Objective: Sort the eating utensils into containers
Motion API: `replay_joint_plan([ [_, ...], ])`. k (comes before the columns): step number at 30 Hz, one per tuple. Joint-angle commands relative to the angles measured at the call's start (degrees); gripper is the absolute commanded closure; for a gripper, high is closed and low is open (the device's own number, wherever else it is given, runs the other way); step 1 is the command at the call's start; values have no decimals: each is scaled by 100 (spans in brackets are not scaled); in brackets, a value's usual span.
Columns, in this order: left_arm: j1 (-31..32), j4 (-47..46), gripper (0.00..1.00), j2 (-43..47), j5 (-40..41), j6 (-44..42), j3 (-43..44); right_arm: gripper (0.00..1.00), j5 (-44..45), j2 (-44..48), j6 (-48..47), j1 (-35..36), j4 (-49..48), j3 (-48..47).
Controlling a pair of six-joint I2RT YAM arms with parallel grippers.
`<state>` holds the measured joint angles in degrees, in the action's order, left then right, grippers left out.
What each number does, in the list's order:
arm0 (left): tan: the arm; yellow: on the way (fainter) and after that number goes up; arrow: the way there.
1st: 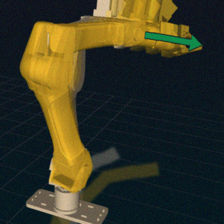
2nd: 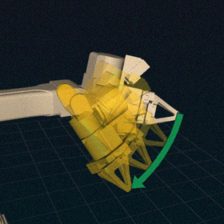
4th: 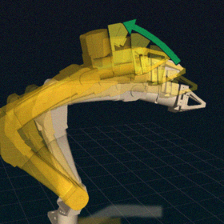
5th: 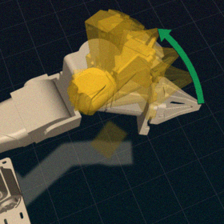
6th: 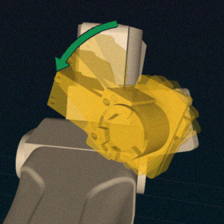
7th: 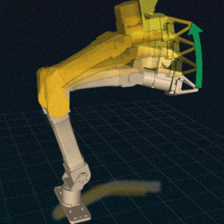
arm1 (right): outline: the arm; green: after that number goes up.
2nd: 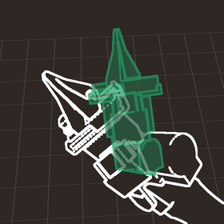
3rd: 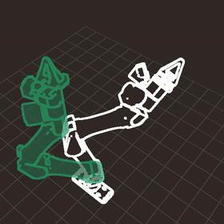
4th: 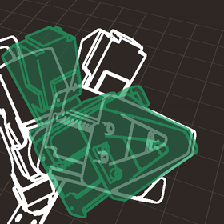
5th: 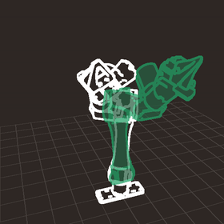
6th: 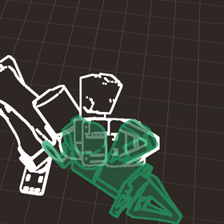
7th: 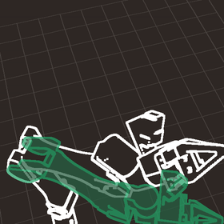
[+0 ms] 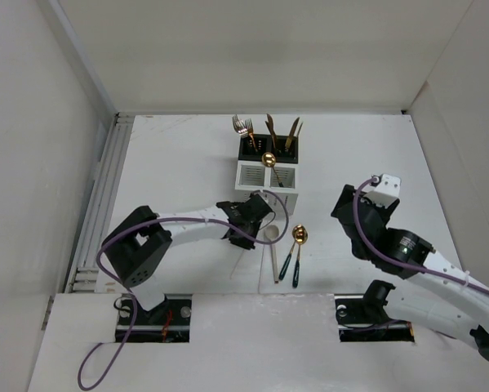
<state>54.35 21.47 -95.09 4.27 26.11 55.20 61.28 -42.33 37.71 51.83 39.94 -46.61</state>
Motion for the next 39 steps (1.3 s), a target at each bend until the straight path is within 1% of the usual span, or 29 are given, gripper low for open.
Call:
replay_joint_plan([
  [1, -222, 734, 100, 428, -84, -44, -10, 17, 218, -65, -89, 37, 22, -172],
  [5, -363, 1034, 100, 667, -251, -97, 44, 17, 271, -197, -255, 37, -48, -295],
  [6, -363, 1034, 100, 719, -252, -97, 44, 15, 271, -258, -256, 37, -109, -296],
  [9, -363, 1034, 100, 781, -252, -150, 184, 15, 271, -259, -317, 37, -171, -296],
  [12, -118, 1034, 100, 1027, -488, -439, 246, 15, 271, -259, -317, 37, -224, -349],
  [14, -12, 1034, 100, 1088, -541, -440, 193, 15, 271, -259, -317, 37, -224, -349],
  [21, -12, 1087, 100, 1334, -814, -545, 193, 15, 86, -381, -265, 37, -285, -402],
  [22, -12, 1226, 100, 1335, -814, -598, 341, 15, 86, -382, -265, 37, -346, -402],
  [24, -12, 1394, 100, 1387, -814, -764, 526, 15, 86, -521, -265, 37, -400, -463],
  [25, -12, 1516, 100, 1388, -1014, -887, 736, 15, 86, -574, -265, 37, -461, -463],
  [26, -12, 1570, 100, 1449, -1016, -993, 834, 15, 86, -575, -325, 37, -461, -524],
  [28, -12, 1570, 100, 1449, -1340, -1606, 922, 15, 86, -733, -387, 37, -523, -594],
  [31, -12, 1395, 100, 1501, -1113, -2099, 1133, 15, 86, -882, -588, 37, -707, -595],
  [35, -65, 1079, 100, 1563, -1376, -2469, 1589, 14, 86, -988, -949, 37, -1023, -709],
  [36, -65, 887, 100, 1564, -1507, -2557, 1790, 13, 138, -1040, -950, 37, -1145, -709],
  [38, -65, 631, 100, 1624, -1579, -2663, 1924, 12, 192, -1041, -1107, 37, -1278, -709],
  [39, -134, 360, 100, 1625, -1640, -2664, 1985, 12, 261, -1041, -1195, 37, -1496, -709],
])
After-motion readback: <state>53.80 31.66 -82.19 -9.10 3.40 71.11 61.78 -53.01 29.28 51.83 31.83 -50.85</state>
